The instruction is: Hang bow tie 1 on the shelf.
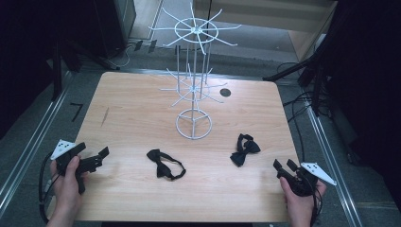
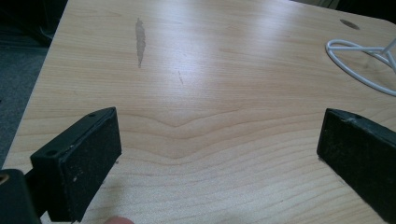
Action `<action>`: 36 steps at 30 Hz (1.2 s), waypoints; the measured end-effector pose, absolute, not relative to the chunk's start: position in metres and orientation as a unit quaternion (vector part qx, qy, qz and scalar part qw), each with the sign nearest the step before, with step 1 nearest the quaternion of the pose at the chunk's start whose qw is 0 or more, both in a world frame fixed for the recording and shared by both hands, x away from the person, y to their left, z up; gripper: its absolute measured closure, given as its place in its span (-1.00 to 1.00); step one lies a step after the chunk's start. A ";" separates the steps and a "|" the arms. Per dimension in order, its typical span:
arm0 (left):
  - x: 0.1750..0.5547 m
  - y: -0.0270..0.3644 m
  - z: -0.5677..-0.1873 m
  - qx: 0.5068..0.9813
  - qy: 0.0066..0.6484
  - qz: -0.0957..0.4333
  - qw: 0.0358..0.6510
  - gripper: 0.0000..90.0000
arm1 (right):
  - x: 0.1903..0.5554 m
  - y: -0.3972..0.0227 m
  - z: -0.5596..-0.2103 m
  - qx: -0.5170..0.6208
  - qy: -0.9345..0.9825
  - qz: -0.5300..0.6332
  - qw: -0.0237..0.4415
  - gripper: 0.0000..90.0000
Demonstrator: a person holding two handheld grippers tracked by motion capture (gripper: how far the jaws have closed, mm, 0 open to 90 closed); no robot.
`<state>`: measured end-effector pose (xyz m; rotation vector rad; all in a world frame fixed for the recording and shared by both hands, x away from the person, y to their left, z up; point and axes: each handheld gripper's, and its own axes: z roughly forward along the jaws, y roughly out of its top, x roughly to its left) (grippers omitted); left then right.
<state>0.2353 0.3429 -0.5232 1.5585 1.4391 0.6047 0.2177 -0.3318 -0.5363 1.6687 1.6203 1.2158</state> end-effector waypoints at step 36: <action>0.234 0.343 -0.523 0.631 0.581 0.245 0.452 -1.00 | 0.270 -0.277 -0.510 0.583 0.641 0.434 0.248 -0.14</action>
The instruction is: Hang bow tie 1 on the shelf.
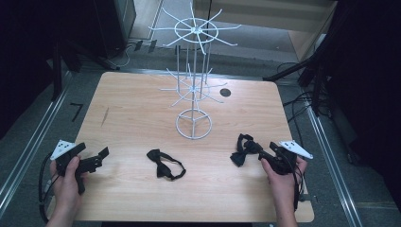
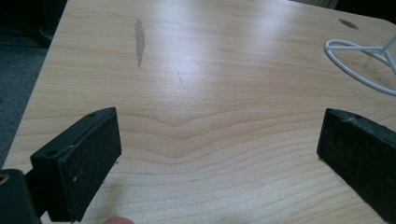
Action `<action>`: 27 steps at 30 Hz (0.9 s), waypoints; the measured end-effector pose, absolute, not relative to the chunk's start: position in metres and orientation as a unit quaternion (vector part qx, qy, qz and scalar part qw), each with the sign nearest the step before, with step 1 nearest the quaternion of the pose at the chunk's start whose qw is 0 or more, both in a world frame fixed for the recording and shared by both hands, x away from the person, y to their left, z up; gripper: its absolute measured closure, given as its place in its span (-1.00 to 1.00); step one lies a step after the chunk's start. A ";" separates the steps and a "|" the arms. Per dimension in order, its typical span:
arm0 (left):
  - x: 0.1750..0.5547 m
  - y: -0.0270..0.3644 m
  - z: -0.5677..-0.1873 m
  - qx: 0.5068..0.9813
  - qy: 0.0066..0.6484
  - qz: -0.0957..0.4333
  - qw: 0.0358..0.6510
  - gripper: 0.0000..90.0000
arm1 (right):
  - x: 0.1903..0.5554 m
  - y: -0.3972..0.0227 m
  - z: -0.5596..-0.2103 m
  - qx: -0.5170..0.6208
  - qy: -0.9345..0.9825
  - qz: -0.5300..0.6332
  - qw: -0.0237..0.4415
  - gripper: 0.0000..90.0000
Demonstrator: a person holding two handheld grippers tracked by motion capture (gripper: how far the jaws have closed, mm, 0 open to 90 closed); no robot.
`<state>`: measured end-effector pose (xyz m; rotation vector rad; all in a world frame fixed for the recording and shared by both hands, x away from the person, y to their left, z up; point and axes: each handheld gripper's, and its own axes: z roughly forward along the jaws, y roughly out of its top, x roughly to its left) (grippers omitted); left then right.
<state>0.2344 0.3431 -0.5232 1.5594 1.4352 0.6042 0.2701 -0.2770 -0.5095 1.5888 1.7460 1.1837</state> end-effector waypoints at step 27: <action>0.234 0.344 -0.523 0.629 0.583 0.244 0.452 -1.00 | 0.315 -0.247 -0.525 0.603 0.642 0.420 0.218 -0.10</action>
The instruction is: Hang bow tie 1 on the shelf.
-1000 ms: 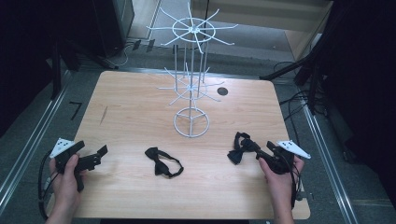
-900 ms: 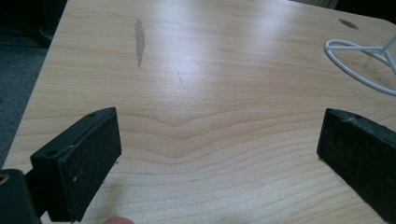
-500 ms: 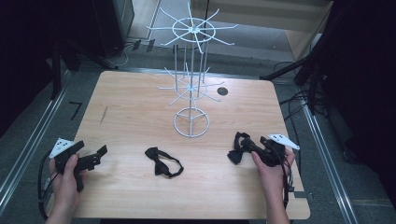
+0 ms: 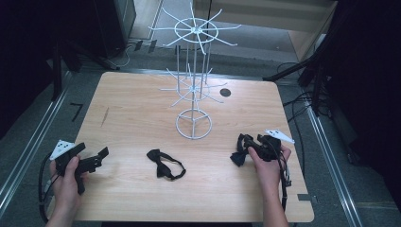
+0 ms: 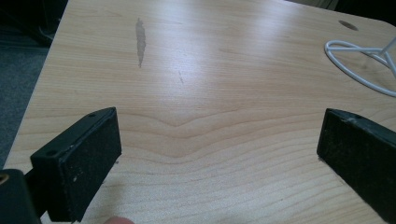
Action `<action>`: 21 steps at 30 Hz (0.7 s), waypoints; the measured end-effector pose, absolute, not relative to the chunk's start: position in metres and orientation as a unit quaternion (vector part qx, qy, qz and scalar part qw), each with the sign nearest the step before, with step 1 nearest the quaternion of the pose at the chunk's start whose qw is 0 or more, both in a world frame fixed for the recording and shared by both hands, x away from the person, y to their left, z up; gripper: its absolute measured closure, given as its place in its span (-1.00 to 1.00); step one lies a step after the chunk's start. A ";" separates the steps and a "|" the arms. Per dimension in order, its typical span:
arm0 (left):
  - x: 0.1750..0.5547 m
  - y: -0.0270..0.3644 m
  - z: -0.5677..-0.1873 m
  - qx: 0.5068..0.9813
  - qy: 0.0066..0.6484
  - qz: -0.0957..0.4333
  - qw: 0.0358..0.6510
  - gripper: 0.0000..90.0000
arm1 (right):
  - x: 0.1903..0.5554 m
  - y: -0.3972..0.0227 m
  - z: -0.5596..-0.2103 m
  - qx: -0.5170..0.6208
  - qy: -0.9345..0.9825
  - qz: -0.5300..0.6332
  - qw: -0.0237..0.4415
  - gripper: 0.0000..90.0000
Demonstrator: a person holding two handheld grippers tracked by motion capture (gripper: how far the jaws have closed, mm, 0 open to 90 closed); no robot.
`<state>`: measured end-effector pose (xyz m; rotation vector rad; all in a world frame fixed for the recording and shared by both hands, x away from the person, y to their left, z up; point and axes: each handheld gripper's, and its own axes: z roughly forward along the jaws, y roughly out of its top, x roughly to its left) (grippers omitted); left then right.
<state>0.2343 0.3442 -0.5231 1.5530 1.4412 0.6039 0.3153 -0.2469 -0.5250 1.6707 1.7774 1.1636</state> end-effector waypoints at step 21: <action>0.234 0.344 -0.523 0.630 0.582 0.247 0.451 -1.00 | 0.324 -0.246 -0.544 0.623 0.667 0.345 0.221 0.84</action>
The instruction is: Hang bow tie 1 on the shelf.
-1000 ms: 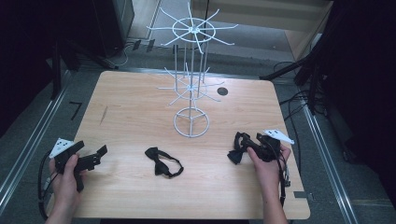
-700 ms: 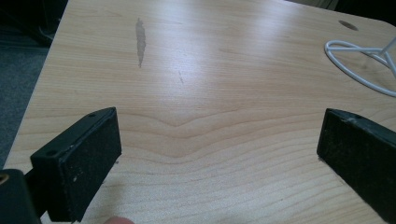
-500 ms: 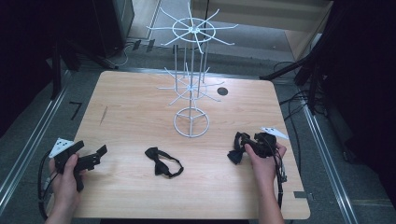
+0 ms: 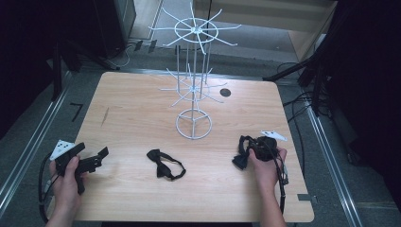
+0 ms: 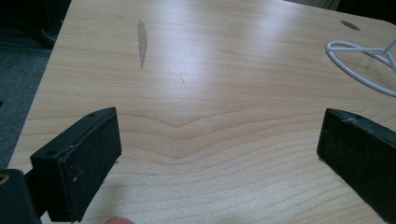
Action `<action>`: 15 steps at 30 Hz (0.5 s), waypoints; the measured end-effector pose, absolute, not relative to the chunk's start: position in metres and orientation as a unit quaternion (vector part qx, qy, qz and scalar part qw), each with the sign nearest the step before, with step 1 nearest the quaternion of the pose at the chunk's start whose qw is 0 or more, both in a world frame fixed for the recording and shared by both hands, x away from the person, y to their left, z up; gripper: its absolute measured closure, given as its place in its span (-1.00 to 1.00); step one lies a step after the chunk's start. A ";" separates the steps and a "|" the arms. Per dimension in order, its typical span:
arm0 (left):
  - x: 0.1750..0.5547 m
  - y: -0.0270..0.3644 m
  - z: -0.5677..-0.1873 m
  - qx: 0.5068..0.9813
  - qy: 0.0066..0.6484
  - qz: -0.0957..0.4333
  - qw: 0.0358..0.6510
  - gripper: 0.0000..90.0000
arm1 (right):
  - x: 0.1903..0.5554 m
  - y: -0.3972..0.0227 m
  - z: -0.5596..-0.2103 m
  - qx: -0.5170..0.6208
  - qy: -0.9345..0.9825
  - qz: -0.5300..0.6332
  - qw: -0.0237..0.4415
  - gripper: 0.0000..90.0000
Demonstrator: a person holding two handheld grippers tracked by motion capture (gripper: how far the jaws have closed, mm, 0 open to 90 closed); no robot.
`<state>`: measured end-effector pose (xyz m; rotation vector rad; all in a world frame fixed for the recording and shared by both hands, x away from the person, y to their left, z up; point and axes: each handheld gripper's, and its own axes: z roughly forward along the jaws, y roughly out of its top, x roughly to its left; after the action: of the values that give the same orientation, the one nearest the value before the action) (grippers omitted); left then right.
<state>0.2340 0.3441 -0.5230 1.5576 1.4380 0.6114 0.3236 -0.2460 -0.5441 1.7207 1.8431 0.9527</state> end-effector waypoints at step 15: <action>0.234 0.344 -0.523 0.630 0.582 0.248 0.451 -1.00 | 0.298 -0.242 -0.521 0.573 0.659 0.420 0.249 1.00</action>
<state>0.2340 0.3437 -0.5230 1.5569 1.4389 0.6127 0.2977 -0.2419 -0.5212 1.5612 1.7945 1.1431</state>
